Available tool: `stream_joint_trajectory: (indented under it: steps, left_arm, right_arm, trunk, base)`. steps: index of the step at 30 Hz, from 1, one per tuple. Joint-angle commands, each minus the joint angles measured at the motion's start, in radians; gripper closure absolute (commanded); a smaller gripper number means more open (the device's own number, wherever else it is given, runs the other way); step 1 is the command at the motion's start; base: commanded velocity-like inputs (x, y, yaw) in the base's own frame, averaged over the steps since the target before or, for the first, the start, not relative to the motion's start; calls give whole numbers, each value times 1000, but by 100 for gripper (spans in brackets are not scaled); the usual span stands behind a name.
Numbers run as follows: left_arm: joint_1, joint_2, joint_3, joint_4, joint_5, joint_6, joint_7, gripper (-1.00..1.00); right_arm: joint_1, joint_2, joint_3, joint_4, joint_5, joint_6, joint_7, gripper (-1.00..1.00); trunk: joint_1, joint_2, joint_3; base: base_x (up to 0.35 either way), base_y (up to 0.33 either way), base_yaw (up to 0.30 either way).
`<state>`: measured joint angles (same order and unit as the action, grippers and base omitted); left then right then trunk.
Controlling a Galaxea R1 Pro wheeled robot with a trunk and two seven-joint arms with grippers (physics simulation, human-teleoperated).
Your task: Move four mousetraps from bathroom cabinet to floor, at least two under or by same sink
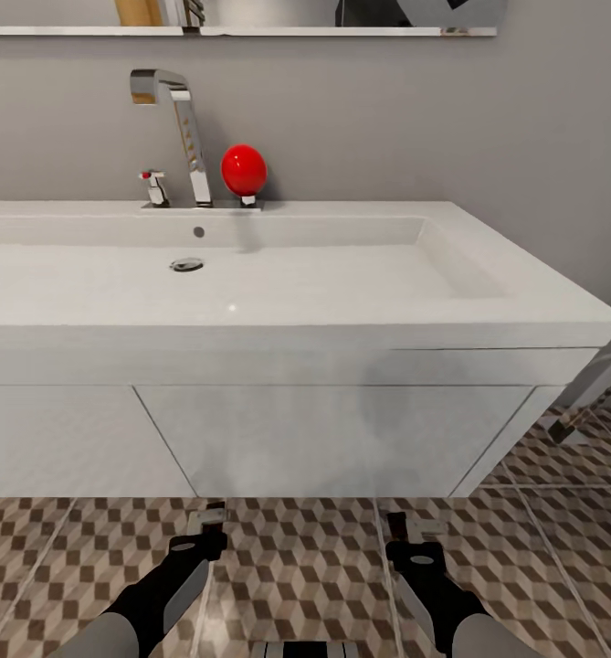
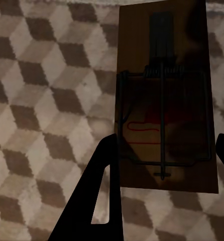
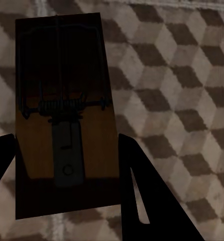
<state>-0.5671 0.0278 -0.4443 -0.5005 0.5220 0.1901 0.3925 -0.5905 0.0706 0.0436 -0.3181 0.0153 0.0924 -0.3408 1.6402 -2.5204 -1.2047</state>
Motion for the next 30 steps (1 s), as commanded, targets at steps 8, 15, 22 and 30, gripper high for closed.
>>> stream_joint_trajectory:
  steps: [8,15,22,30]
  left_arm:
    - [0,1,-8,-3,6,5,9,100]
    - [0,-1,-15,1,9,5,9,100]
    - [0,1,-15,35,6,7,0,100]
    - [0,-7,-19,30,3,5,4,100]
  right_arm:
    - [0,0,6,-3,-2,5,-9,100]
    - [0,-1,8,-3,-4,-12,2,100]
    - [-1,-3,7,1,-5,-23,3,100]
    - [0,-5,6,1,-3,-23,2,100]
  trunk:
    - [0,0,-1]
    - [0,0,-1]
    - [0,0,-1]
    - [0,0,-1]
  base:
    - [1,0,0]
    - [0,0,0]
    - [0,0,0]
    - [0,0,0]
